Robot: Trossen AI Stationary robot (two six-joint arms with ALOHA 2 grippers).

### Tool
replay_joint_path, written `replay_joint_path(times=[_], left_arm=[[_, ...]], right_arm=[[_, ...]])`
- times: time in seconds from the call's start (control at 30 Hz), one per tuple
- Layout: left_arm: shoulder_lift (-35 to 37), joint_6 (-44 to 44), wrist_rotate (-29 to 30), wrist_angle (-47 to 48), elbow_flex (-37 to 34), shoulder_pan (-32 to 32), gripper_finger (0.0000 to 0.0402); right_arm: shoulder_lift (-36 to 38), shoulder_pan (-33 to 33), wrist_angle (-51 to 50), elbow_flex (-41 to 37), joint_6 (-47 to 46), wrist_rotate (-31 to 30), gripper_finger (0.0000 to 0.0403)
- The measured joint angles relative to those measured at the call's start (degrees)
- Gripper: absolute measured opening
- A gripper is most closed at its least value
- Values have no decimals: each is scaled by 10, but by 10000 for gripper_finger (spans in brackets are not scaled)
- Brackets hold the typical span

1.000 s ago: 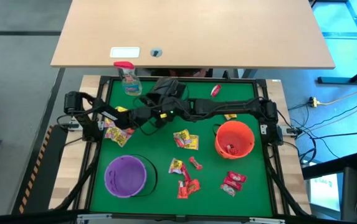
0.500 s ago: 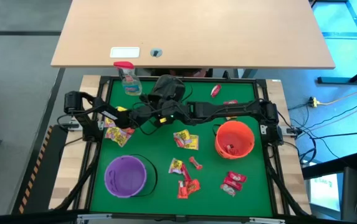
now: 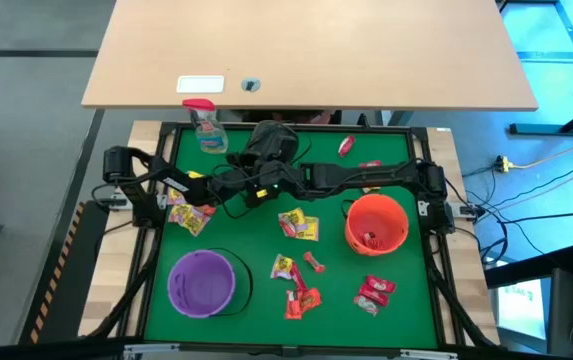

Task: Sort candy
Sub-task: Remove the orange candy from the black bucket

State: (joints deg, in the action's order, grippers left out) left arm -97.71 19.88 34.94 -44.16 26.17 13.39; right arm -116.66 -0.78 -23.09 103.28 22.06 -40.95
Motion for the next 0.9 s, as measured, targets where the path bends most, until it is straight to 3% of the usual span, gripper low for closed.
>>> replay_joint_path(times=[0.4, 0.6, 0.9], left_arm=[[0, -7, 0, 1, 0, 0, 84], [0, -24, 3, -1, 0, -5, 11], [2, -33, 53, -19, 0, -47, 1]], right_arm=[[0, 0, 1, 0, 0, 6, 0], [0, 0, 1, 0, 0, 7, 0], [0, 28, -20, 1, -23, 11, 0]])
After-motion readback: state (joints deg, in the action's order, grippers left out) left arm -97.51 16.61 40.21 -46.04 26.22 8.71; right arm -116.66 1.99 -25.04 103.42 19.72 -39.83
